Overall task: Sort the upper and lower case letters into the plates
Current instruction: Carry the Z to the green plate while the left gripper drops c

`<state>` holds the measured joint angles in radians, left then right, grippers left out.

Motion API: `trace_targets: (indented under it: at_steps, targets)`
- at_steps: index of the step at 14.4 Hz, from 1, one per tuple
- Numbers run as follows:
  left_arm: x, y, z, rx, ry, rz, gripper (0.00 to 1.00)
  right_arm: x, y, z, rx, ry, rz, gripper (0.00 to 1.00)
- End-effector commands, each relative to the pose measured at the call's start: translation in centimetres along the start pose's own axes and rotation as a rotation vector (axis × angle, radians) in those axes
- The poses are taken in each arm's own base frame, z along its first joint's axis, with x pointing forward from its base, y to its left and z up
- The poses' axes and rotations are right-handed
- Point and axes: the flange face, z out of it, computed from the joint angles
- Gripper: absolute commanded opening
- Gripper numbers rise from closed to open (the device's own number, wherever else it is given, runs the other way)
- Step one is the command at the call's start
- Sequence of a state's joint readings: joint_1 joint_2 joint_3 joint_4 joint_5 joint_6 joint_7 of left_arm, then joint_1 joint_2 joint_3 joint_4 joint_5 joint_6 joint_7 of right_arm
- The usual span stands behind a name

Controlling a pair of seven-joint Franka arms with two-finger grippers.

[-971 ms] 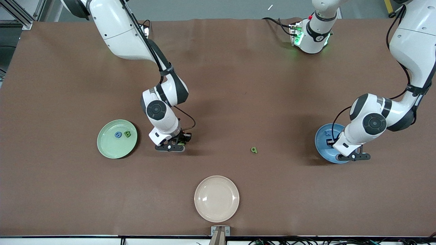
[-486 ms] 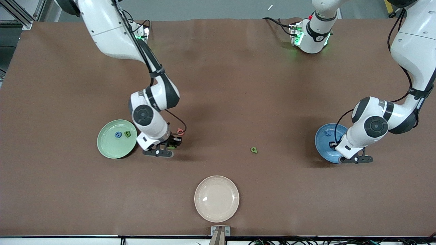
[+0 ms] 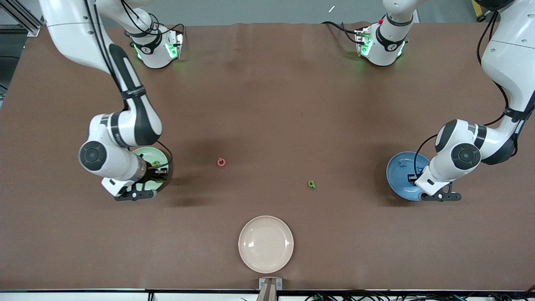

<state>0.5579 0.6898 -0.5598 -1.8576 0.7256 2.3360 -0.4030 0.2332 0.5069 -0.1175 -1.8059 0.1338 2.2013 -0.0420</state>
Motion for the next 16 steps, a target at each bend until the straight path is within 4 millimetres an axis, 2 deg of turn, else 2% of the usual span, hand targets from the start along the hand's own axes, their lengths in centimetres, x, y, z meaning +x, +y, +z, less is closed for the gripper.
trace_targets:
  at_steps: [1,3,5,6,8,9,11,12,13,14,15,16]
  targets:
    - [0.4,-0.3,-0.9,0.009,0.026,0.019,1.0,-1.1,2.4,1.2,0.01,-0.012,-0.003,0.0]
    - [0.7,0.7,-3.5,0.007,0.036,0.011,1.0,-1.1,3.7,2.8,0.008,-0.02,0.017,0.0]
    - [0.8,2.9,-7.0,-0.038,0.02,-0.016,1.0,-1.5,4.4,6.0,0.001,-0.003,0.033,0.01]
    - [1.2,4.0,-8.8,-0.064,0.009,-0.036,1.0,-1.8,4.5,7.0,-0.003,0.023,0.037,0.01]
    - [1.6,6.6,-11.6,-0.086,-0.017,-0.044,1.0,-2.0,4.4,7.8,-0.005,0.024,0.035,0.02]
    - [1.7,8.1,-12.6,-0.094,-0.013,-0.069,1.0,-2.0,4.3,7.9,-0.005,0.024,0.035,0.02]
    - [1.9,12.4,-14.5,-0.118,0.008,-0.129,1.0,-2.0,4.3,8.0,-0.005,0.023,0.035,0.02]
    - [1.9,15.4,-15.2,-0.133,0.015,-0.153,1.0,-2.0,4.3,8.0,-0.005,0.021,0.035,0.04]
    - [2.0,17.6,-15.5,-0.148,0.013,-0.193,1.0,-2.0,4.4,7.9,-0.004,0.02,0.037,0.14]
    - [2.0,20.1,-15.9,-0.163,0.012,-0.225,1.0,-2.0,4.4,7.8,-0.004,0.02,0.036,0.31]
    - [2.0,22.6,-16.1,-0.175,0.01,-0.245,1.0,-2.0,4.6,7.7,-0.003,0.019,0.039,0.76]
    - [2.0,24.6,-15.8,-0.183,0.003,-0.262,1.0,-1.9,5.0,7.3,-0.002,0.022,0.039,1.0]
